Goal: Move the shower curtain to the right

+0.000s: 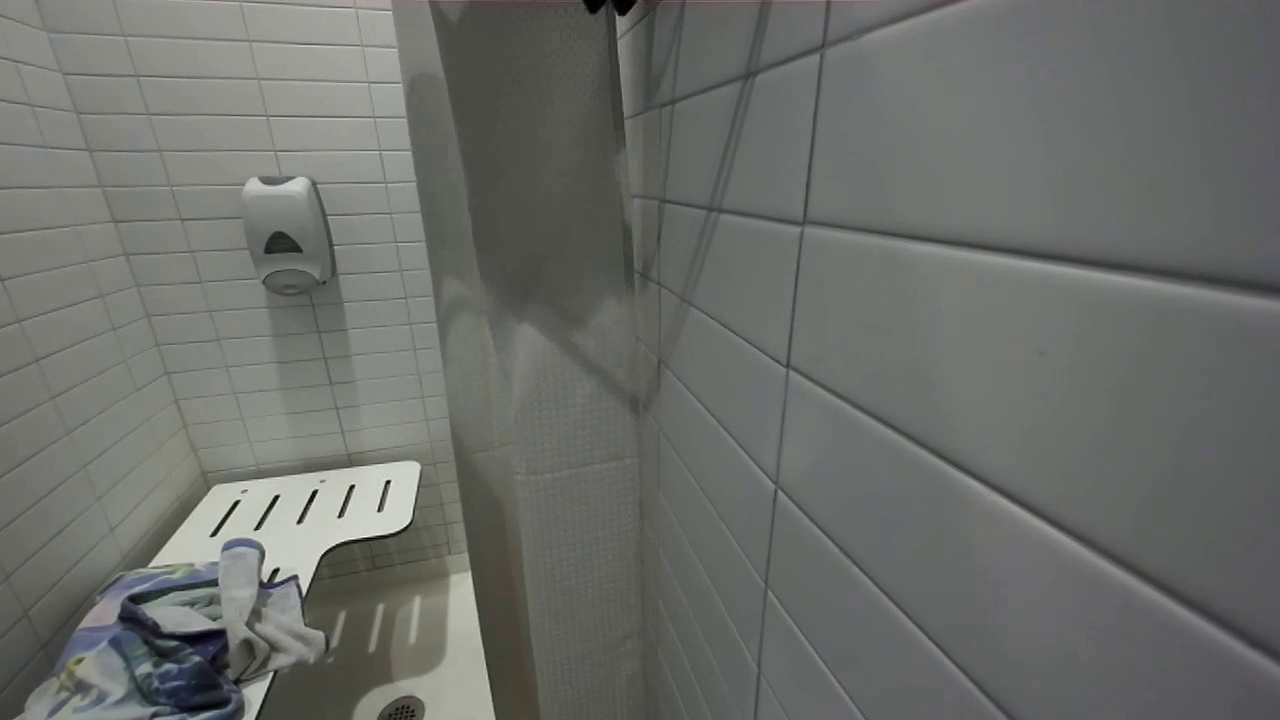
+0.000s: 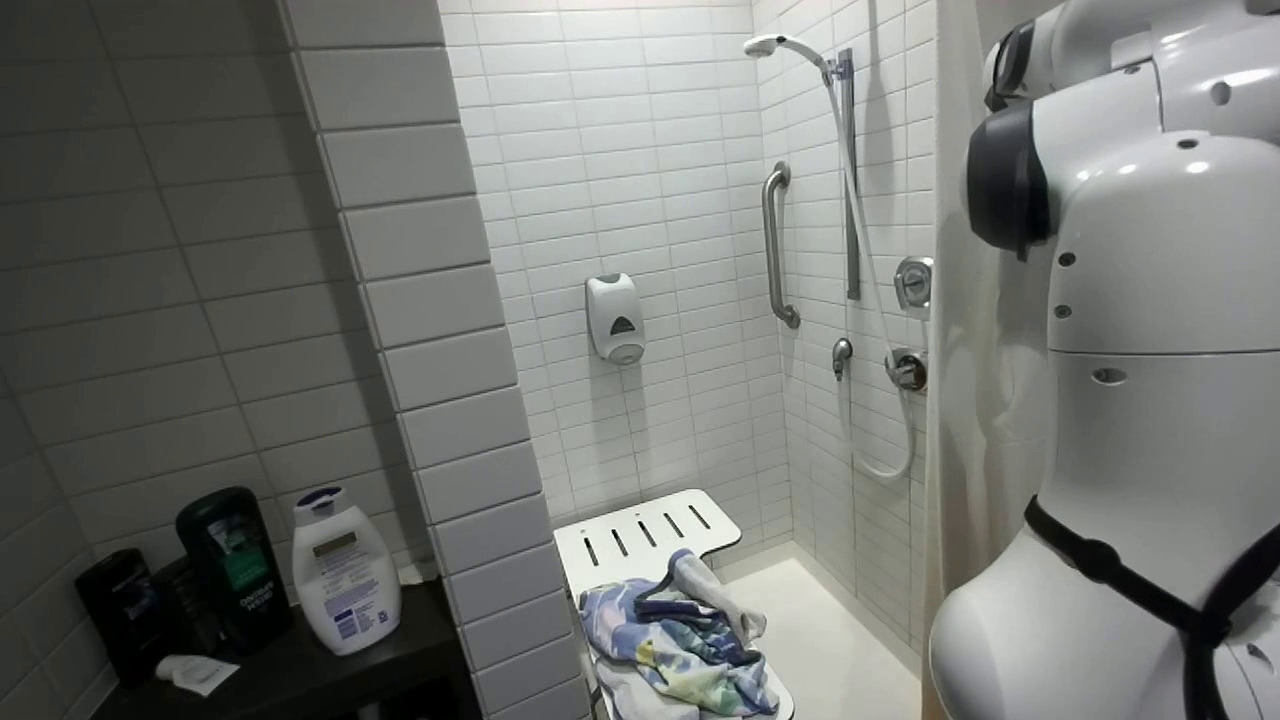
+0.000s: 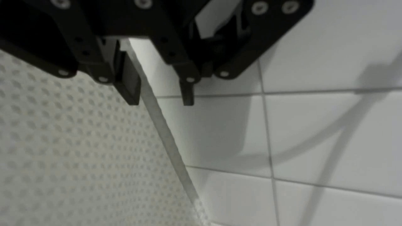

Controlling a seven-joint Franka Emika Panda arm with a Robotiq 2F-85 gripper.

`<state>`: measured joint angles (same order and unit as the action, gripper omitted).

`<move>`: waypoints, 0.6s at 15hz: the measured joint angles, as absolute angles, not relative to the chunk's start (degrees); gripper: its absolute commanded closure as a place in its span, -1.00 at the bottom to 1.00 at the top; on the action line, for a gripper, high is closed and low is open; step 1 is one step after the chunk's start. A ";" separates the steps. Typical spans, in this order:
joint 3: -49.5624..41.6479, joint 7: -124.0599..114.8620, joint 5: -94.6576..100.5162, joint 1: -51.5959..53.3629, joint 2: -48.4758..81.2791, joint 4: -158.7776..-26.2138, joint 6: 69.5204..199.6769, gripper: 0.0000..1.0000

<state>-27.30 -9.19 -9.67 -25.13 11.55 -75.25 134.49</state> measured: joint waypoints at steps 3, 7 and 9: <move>-27.27 -7.97 -8.55 -24.18 9.16 -77.66 135.74 -0.85; -27.19 -7.38 -4.62 -22.55 5.33 -82.01 136.27 -1.00; -26.82 -6.53 -1.61 -21.33 1.88 -85.77 136.56 -1.00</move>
